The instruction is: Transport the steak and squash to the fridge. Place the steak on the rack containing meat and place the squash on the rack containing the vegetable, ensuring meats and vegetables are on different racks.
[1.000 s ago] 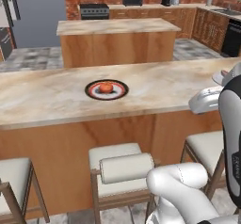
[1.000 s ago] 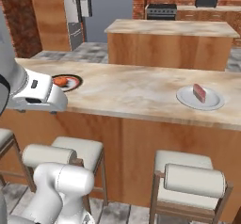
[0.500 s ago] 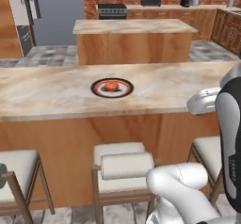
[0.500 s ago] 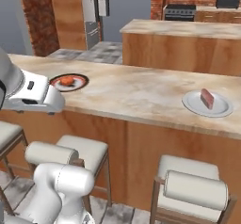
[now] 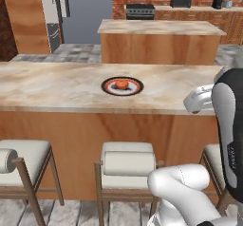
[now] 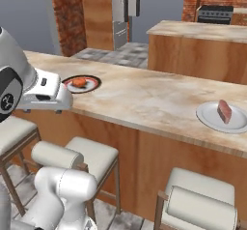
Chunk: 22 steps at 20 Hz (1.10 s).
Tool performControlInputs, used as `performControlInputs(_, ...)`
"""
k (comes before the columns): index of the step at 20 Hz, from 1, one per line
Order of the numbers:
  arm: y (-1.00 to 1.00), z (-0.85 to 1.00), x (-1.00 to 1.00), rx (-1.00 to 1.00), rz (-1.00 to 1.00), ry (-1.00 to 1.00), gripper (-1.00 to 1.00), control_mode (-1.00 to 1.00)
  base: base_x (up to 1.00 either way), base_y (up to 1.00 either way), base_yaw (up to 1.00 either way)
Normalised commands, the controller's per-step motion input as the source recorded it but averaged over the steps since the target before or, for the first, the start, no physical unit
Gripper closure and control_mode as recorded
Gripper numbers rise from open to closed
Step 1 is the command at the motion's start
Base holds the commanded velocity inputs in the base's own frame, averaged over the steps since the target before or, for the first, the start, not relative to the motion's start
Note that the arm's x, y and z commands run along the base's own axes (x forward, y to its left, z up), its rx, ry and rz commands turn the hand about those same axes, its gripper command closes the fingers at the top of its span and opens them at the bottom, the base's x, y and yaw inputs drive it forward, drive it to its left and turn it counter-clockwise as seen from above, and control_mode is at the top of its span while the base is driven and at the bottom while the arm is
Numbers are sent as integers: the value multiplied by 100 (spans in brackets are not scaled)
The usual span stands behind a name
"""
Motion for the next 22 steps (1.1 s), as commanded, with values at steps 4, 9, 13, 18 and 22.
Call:
performControlInputs(4,5,-11,100,0,9,6,-100,-100,0,0,0)
performControlInputs(9,28,-2,91,-4,0,1,-100,-100,0,0,0)
performControlInputs(13,30,-7,81,-2,0,1,-100,-100,0,0,0)
performControlInputs(18,31,-14,78,0,0,0,-100,-100,0,0,0)
performControlInputs(22,17,-24,75,0,0,2,-100,-100,0,0,0)
